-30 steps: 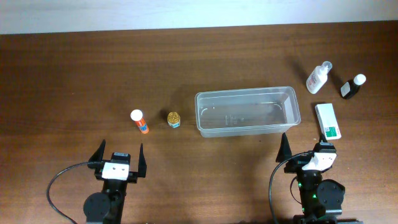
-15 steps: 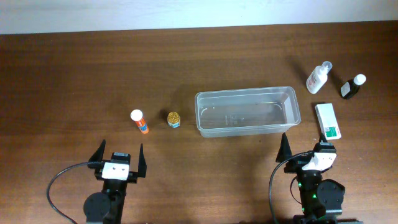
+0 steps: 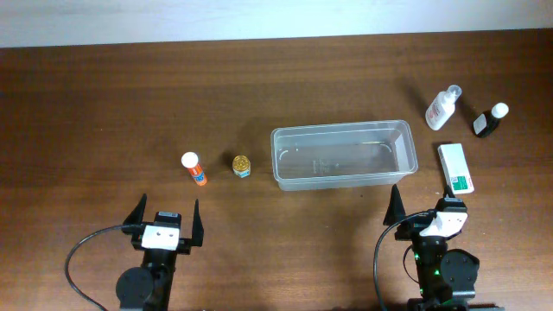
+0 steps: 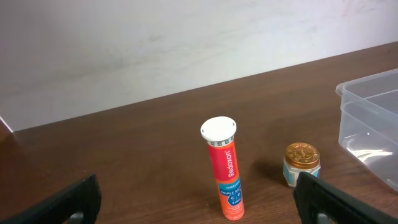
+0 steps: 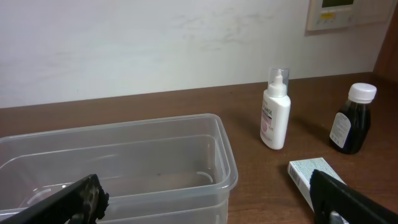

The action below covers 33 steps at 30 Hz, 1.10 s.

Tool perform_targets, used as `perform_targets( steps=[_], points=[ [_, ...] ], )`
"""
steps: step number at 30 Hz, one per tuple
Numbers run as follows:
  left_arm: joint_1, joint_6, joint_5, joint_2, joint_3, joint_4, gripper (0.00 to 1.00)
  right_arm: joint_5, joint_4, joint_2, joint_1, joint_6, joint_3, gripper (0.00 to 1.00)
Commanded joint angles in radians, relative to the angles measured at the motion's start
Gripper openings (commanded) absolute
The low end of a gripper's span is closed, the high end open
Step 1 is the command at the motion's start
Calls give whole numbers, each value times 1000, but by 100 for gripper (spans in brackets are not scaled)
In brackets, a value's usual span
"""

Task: Pack container

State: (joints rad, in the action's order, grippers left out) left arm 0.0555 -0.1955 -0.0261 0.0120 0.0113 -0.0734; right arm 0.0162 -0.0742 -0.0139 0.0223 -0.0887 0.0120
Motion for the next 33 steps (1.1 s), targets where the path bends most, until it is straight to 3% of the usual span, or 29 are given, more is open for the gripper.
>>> perform_targets(
  steps=[1, 8, 16, 23, 28, 33],
  points=[
    [-6, -16, 4, -6, -2, -7, 100, -9, -5, 11, -11, 6, -6, 98],
    [-6, -16, 4, -6, -2, -7, 99, -51, -3, 11, -11, 2, -6, 98],
    [-6, -16, 4, -6, -2, -7, 99, -229, 90, 11, -11, 3, 3, 98],
    [-6, -16, 4, -6, -2, -7, 99, -249, 114, -12, -8, 49, 156, 98],
    [-6, -16, 4, -6, -2, -7, 99, -141, 26, -158, -7, 103, 375, 98],
    [-6, -16, 4, -6, -2, -6, 99, 16, -254, -534, -4, 171, 714, 99]
  ],
)
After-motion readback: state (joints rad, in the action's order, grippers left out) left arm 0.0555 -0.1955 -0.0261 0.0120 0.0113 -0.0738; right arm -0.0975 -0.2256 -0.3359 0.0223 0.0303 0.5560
